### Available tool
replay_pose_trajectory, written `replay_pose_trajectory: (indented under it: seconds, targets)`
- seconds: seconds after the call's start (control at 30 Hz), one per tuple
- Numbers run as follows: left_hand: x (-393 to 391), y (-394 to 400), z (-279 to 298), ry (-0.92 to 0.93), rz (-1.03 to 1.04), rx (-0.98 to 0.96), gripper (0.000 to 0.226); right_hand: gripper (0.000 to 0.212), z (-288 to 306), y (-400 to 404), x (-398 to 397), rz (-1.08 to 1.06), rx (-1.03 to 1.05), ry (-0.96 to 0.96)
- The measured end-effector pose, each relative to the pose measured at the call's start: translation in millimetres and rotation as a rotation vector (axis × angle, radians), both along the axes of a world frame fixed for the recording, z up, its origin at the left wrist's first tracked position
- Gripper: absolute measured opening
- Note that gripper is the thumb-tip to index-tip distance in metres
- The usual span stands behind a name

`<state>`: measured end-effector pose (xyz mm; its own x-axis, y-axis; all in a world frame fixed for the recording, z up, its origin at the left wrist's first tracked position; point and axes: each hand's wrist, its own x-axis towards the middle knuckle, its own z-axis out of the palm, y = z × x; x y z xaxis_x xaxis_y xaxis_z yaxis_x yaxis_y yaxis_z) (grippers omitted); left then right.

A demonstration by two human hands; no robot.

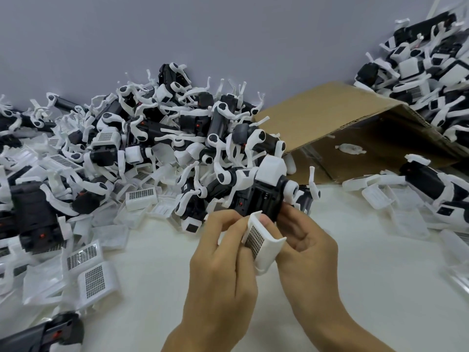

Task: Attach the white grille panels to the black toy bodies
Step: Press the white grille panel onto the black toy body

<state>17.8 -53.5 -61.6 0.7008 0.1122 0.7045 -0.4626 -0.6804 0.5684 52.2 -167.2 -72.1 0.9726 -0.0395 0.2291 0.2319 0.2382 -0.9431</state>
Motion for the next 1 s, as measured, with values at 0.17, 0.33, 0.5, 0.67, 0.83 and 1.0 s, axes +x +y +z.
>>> replay_pose_trajectory:
  seconds: [0.17, 0.33, 0.5, 0.67, 0.83, 1.0]
  targets:
    - [-3, -4, 3, 0.049, -0.132, -0.035, 0.055, 0.043, 2, -7, 3, -0.001, 0.03, 0.006]
    - [2, -3, 6, -0.064, -0.039, -0.128, 0.048, 0.034, 6, -4, -1, 0.057, 0.027, -0.047]
    - [2, 3, 11, -0.04, 0.053, -0.311, 0.044, 0.024, 7, 3, -7, 0.072, 0.02, -0.086]
    - [2, 5, 13, 0.061, 0.004, -0.463, 0.041, 0.034, 7, 3, -9, 0.109, 0.001, -0.078]
    - [1, 5, 14, 0.072, -0.099, -0.597, 0.03, 0.029, 7, 2, -10, 0.122, -0.051, -0.089]
    - [-1, 3, 14, 0.117, -0.127, -0.647, 0.031, 0.025, 9, 0, -12, 0.158, -0.059, -0.089]
